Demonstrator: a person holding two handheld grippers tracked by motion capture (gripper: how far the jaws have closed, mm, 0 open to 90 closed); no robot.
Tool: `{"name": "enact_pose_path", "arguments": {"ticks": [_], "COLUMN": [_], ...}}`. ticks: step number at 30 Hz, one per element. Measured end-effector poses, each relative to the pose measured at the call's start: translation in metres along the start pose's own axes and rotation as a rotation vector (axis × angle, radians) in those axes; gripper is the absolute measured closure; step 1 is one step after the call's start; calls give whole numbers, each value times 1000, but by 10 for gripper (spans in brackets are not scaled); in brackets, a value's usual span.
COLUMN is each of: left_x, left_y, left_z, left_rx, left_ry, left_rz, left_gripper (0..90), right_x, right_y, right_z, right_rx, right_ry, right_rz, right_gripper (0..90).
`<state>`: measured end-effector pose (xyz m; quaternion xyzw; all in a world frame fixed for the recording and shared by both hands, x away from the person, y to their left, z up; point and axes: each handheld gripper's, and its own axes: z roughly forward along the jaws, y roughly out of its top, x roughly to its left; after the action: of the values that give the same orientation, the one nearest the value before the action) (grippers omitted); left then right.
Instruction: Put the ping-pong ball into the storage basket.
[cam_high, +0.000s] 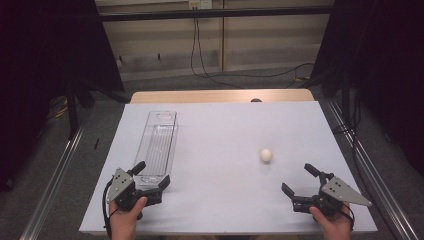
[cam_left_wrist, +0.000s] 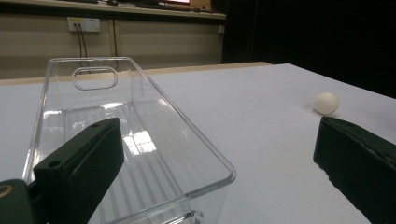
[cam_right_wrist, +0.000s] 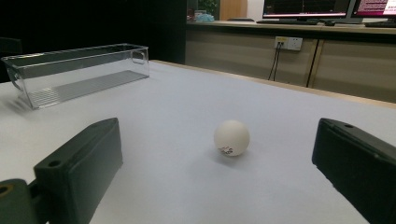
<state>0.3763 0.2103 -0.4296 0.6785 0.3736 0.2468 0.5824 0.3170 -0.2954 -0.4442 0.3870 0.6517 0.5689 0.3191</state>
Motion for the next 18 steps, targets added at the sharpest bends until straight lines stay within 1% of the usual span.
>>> {"name": "enact_pose_path", "arguments": {"ticks": [2, 3, 4, 5, 7, 10, 14, 15, 18], "left_x": [-1, -3, -3, -4, -5, -6, -10, -12, -15], "left_y": [1, 2, 2, 2, 3, 3, 4, 5, 6], "left_z": [1, 2, 2, 3, 4, 5, 8, 10, 12], "left_rx": [-2, -2, -2, 1, 0, 4, 1, 2, -1], "left_ry": [-6, 4, 4, -4, -6, -15, -13, -22, -23], "left_rz": [-3, -5, -5, -1, -7, -1, -2, 1, 1], "left_gripper": [18, 19, 18, 18, 18, 18, 18, 18, 18], "right_x": [0, 0, 0, 0, 0, -1, -1, -1, -1], "right_y": [0, 0, 0, 0, 0, 0, 0, 1, 1], "right_z": [0, 0, 0, 0, 0, 0, 0, 0, 0], "right_rx": [5, 7, 7, 6, 2, -1, -5, -5, -5], "right_ry": [1, 2, 2, 3, 0, 1, 0, 6, 10], "right_rz": [-4, -4, -4, -4, -3, -5, 6, 0, -4], "right_gripper": [12, 13, 13, 13, 12, 11, 8, 8, 8]}}
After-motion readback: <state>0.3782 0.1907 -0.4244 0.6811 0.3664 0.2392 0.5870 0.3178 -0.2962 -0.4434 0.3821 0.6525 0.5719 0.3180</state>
